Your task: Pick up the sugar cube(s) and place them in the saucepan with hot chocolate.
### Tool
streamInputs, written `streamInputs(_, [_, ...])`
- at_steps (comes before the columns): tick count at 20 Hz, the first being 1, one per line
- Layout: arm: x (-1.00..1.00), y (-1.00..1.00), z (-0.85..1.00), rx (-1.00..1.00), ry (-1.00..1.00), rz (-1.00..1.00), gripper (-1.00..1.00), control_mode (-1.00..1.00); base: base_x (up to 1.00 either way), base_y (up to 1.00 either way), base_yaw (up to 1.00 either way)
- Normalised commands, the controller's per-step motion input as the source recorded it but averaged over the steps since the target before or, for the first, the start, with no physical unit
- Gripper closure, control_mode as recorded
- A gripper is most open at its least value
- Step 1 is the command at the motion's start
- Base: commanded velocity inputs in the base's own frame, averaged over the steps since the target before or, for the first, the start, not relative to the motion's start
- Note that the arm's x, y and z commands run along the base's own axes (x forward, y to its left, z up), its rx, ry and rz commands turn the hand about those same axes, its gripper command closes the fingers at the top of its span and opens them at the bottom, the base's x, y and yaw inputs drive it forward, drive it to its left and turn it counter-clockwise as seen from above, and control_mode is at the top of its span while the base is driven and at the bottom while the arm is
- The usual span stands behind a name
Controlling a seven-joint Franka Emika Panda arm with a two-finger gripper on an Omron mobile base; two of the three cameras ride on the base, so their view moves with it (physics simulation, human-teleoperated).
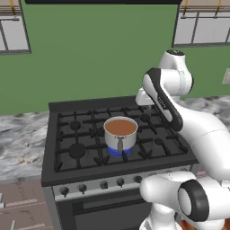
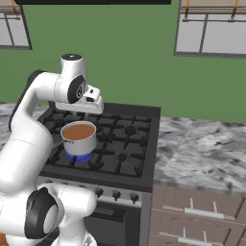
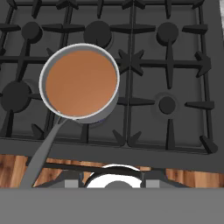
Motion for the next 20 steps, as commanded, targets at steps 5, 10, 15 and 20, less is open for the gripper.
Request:
streamInputs(5, [0.0, 0.0, 0.0, 0.0, 0.0, 0.0, -1.0, 1.0, 0.0, 0.0, 0.0])
streamInputs(10, [0.0, 0.0, 0.0, 0.0, 0.0, 0.0, -1.0, 1.0, 0.0, 0.0, 0.0])
streamInputs(15, [0.0, 0.0, 0.0, 0.0, 0.0, 0.0, -1.0, 1.0, 0.0, 0.11, 0.0])
streamInputs(20, [0.0, 0.0, 0.0, 0.0, 0.0, 0.0, -1.0, 1.0, 0.0, 0.27, 0.0])
